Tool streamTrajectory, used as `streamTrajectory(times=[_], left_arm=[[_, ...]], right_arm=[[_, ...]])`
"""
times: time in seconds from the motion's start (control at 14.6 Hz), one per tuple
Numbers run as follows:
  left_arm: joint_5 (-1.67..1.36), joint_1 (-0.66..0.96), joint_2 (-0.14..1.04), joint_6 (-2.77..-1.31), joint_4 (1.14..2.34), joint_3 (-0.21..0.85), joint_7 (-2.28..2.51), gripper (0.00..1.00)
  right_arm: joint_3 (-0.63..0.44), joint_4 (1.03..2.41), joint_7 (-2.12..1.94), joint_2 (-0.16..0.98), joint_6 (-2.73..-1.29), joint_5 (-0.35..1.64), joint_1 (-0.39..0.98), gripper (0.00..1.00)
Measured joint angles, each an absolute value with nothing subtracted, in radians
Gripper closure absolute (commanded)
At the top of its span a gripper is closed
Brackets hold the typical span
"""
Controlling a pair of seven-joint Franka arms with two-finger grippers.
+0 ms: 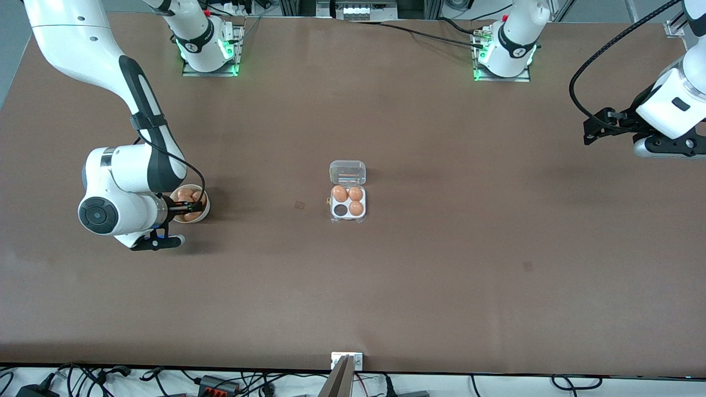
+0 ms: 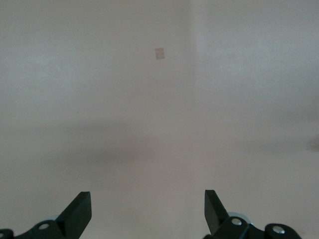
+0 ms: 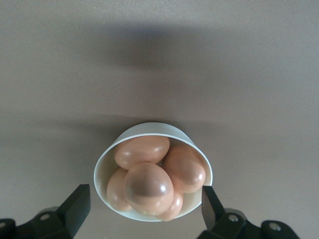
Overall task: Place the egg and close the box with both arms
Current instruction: 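Lower the right gripper and grasp one brown egg from the bowl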
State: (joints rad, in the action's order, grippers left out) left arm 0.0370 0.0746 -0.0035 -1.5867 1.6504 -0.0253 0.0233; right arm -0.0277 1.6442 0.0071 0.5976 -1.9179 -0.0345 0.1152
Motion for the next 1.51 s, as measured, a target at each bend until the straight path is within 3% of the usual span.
streamTrajectory(times=[0.62, 0.89, 1.03, 1.37, 1.51], left_arm=[[0.037, 0.075, -0.004, -1.587, 1.65, -0.025, 0.023, 0.0], [0.037, 0.075, -0.004, -1.587, 1.65, -0.025, 0.023, 0.0], [0.037, 0.075, -0.004, -1.587, 1.65, -0.025, 0.023, 0.0], [0.037, 0.075, -0.004, -1.587, 1.65, -0.023, 0.023, 0.0], [0.037, 0.075, -0.004, -1.587, 1.65, -0.016, 0.023, 0.0]], right_arm=[[-0.028, 1.644, 0.007, 0.616, -1.922, -0.033, 0.115, 0.18], [-0.028, 1.644, 0.007, 0.623, -1.922, -0.03, 0.115, 0.29], [-0.028, 1.644, 0.007, 0.627, -1.922, -0.018, 0.115, 0.39], [-0.029, 1.641, 0.007, 0.632, -1.921, -0.004, 0.116, 0.87], [-0.028, 1.63, 0.007, 0.631, -1.921, 0.001, 0.117, 0.93]])
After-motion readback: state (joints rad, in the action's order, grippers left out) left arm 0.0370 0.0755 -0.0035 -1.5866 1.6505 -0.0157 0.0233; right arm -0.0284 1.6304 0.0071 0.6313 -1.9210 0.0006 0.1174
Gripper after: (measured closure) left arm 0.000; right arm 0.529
